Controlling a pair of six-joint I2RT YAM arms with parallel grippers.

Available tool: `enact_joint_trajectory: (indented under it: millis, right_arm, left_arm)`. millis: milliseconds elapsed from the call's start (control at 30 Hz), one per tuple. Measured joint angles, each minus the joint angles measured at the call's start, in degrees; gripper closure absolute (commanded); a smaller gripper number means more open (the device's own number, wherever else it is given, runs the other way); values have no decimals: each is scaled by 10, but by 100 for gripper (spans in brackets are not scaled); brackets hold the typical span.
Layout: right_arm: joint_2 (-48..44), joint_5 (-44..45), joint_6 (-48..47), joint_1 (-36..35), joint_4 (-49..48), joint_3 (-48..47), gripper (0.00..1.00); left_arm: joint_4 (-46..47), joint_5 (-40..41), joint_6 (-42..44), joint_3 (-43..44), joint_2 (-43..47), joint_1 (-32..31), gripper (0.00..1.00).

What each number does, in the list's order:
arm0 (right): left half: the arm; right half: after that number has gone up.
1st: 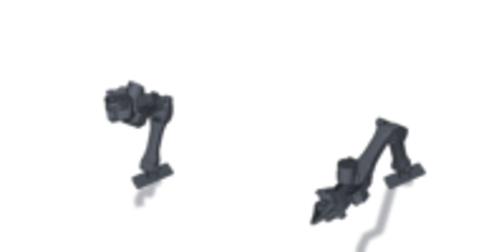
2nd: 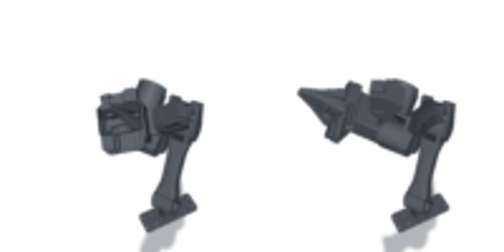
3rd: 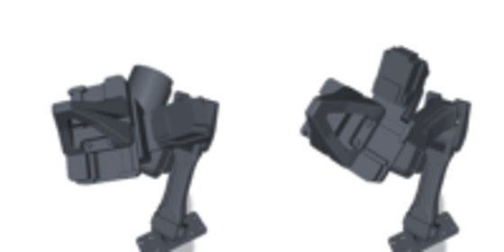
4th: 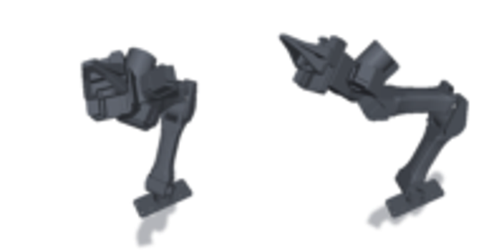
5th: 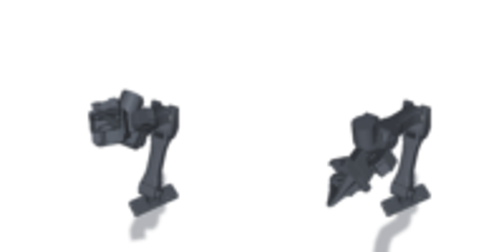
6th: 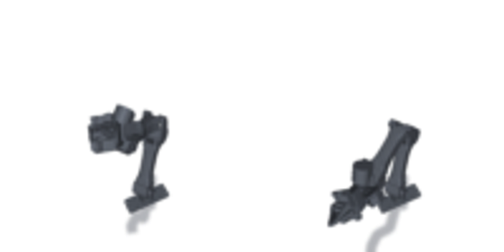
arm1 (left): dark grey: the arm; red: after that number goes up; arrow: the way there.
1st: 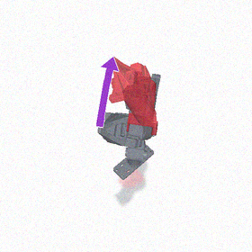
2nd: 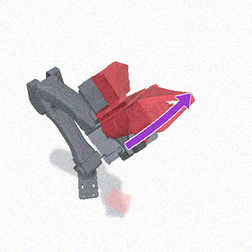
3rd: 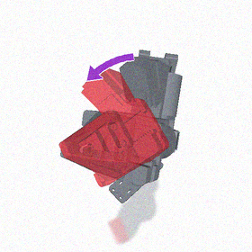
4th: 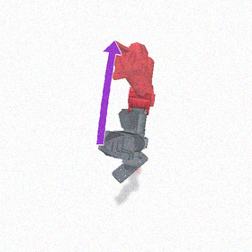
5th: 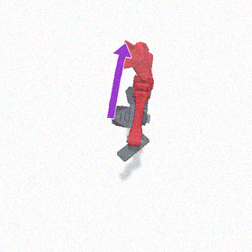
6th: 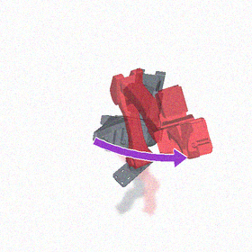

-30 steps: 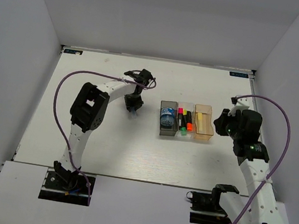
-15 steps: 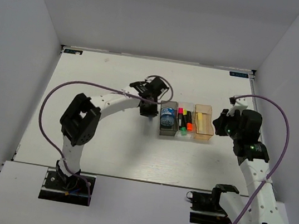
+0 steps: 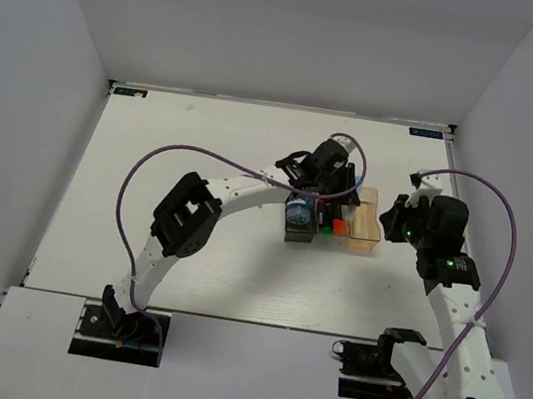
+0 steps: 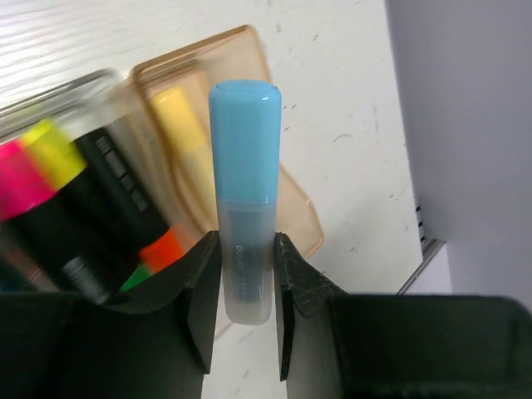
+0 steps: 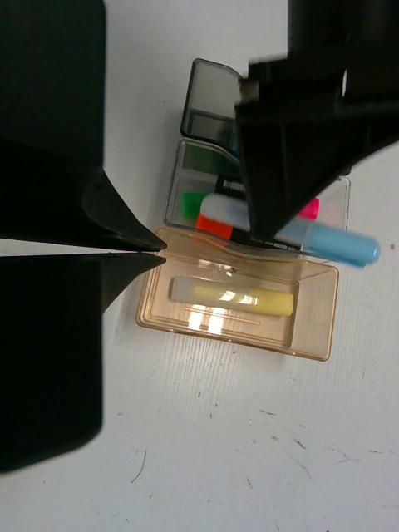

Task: Sort the stationery into containers
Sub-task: Place the stationery in the storage box, then reset both arms

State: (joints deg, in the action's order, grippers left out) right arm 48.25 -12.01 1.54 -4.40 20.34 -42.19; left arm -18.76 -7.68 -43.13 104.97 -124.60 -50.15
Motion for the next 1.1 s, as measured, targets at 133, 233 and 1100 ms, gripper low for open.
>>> enact_joint_trajectory:
  millis: [133, 233, 1100]
  right_arm:
    - [-2, 0, 0, 3, 0, 0, 94]
    - [-3, 0, 0, 3, 0, 0, 94]
    - [-41, -15, 3, 15, -11, 19, 53]
  left_arm:
    - [67, -27, -29, 30, -63, -6, 100]
    - [97, -39, -50, 44, -93, -7, 100]
    - [92, -16, -2, -150, 85, 2, 22]
